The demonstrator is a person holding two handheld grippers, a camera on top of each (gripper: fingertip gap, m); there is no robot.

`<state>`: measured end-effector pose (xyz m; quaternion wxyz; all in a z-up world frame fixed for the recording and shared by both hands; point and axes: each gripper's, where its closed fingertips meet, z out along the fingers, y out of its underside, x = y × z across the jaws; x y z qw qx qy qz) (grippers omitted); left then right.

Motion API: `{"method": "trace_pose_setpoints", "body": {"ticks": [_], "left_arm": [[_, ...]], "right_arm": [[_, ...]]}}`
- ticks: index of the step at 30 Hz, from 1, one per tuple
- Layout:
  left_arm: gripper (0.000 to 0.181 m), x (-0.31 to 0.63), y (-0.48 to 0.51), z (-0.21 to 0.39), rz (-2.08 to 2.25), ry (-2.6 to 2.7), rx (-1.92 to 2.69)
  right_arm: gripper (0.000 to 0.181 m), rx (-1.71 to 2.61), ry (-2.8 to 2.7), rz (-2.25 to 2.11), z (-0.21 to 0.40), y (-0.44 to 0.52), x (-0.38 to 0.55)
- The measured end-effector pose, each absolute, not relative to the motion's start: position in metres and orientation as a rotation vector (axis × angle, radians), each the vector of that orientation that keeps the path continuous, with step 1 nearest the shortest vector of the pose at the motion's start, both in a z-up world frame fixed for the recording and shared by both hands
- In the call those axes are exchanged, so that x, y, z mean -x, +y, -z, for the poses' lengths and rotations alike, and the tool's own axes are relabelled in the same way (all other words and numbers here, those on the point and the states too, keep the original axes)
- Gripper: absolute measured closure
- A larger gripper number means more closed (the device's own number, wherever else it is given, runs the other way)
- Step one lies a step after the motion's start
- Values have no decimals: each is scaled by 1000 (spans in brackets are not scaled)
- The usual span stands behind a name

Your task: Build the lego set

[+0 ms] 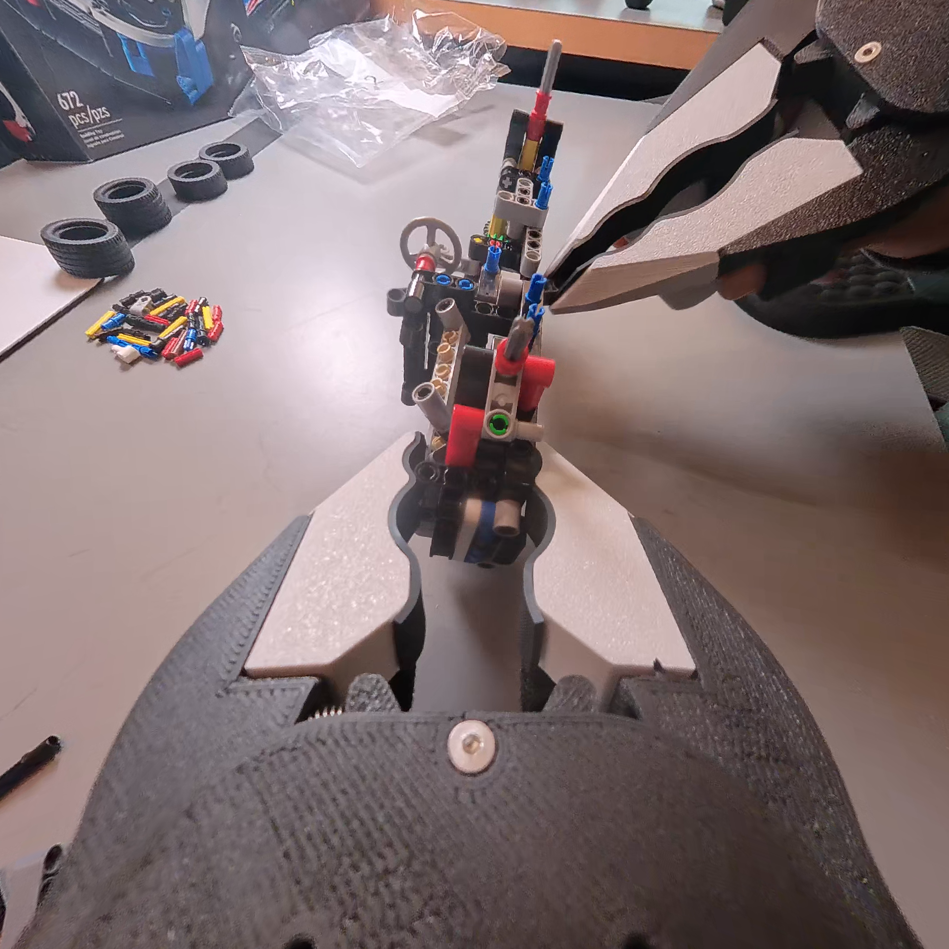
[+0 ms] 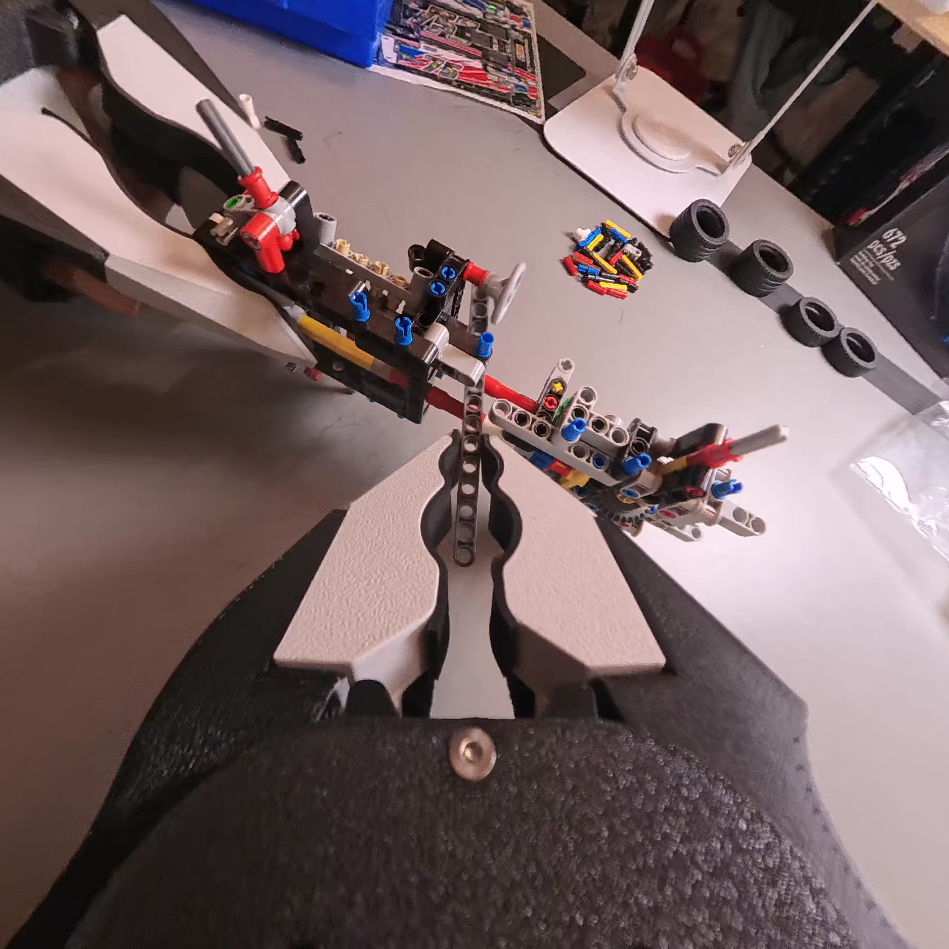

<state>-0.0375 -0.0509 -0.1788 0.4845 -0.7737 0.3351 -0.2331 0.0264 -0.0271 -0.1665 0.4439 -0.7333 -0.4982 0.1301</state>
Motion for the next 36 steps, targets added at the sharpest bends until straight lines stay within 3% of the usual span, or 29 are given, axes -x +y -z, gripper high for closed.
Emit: {"method": "trace_pose_setpoints", "body": {"ticks": [1,9,18,25,36], "left_arm": [[146,37,-51,179,564,822,1882],[146,38,-51,179,579,820,1884],[146,40,-55,179,660,915,1843],[145,42,-55,176,779,894,1822],[145,37,-50,174,770,860,1809]], "right_arm": [[177,1814,-1245,-324,166,-29,-30],[177,1730,-1366,-565,149,-74,-72],[178,1210,-1839,-645,40,-56,-83],[177,1130,-2211,-742,84,-30,-22],[178,1226,-2261,-746,123,-30,-26]]}}
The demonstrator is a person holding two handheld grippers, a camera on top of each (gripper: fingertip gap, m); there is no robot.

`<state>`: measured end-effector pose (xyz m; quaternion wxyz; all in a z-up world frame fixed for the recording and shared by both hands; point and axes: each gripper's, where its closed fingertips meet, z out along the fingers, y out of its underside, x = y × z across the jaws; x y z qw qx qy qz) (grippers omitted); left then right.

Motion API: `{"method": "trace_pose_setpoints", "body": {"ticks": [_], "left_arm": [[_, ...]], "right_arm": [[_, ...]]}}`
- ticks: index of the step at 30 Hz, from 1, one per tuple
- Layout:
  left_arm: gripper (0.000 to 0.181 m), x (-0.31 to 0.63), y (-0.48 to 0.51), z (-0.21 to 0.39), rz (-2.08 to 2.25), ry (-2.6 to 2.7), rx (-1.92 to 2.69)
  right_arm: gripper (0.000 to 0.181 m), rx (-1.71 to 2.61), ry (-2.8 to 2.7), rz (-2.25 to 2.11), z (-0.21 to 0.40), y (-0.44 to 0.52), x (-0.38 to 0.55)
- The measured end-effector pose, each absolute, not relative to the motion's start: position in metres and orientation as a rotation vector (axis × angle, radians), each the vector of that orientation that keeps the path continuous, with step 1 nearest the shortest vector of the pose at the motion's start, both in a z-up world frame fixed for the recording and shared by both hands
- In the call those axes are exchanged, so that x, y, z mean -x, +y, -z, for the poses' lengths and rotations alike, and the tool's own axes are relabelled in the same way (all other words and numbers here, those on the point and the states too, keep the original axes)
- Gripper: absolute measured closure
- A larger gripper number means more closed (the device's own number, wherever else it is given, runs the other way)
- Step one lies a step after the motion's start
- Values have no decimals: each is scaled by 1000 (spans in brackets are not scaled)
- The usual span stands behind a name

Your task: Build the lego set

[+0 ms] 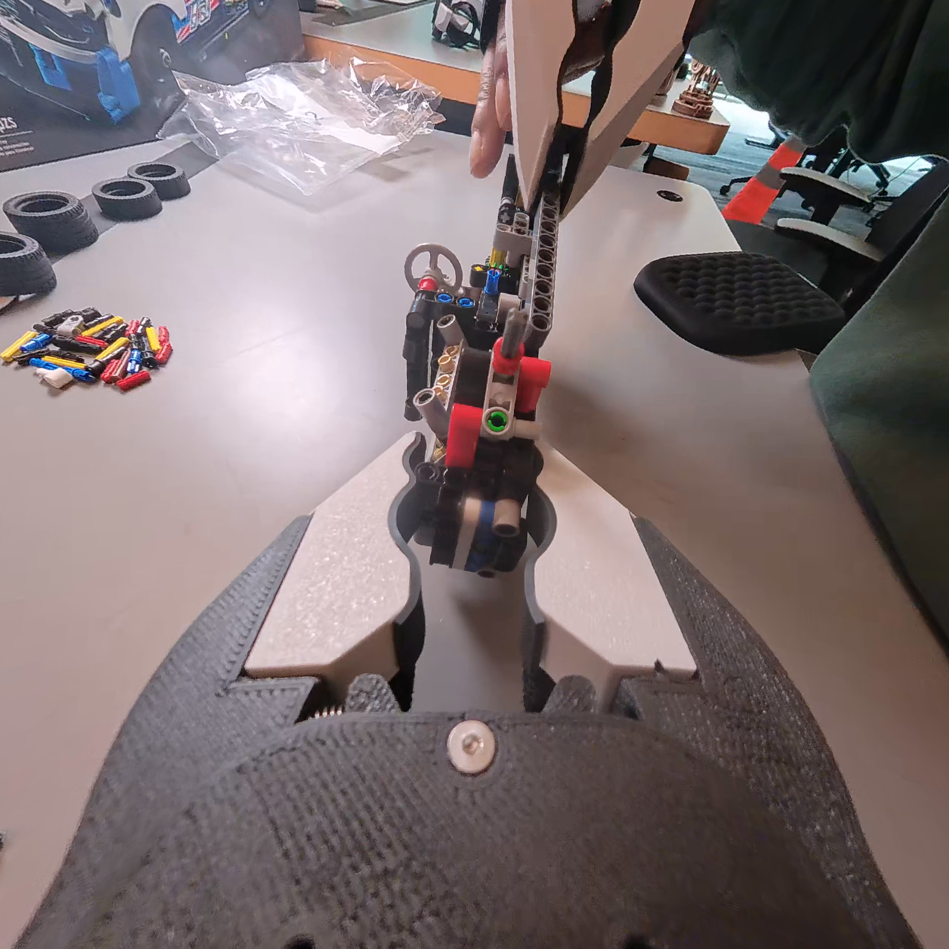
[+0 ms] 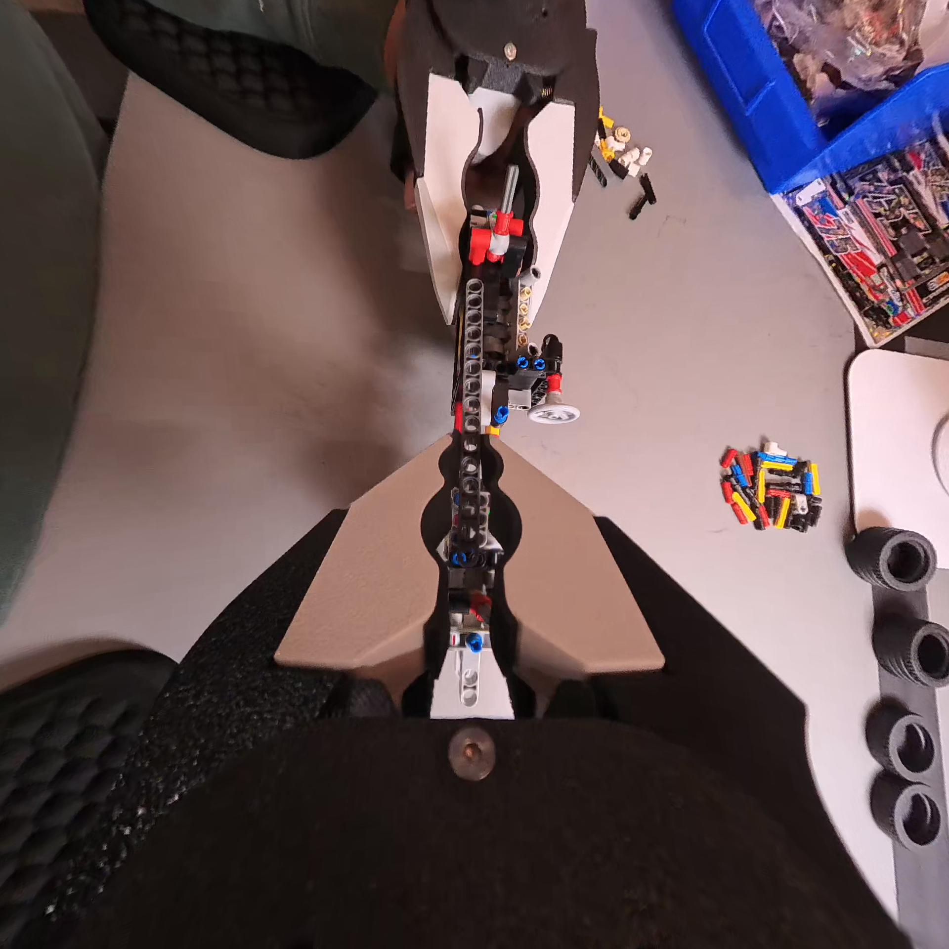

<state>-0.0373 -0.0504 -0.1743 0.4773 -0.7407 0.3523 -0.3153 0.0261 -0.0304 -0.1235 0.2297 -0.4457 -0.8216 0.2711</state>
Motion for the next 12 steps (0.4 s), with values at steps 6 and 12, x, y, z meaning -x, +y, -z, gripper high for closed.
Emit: {"method": "trace_pose_setpoints", "body": {"ticks": [6,12], "left_arm": [[145,37,-51,174,764,852,1809],[146,38,-51,175,754,848,1815]], "right_arm": [[178,1243,-2310,-685,129,-28,-28],[178,1271,-2342,-632,133,-25,-27]]}}
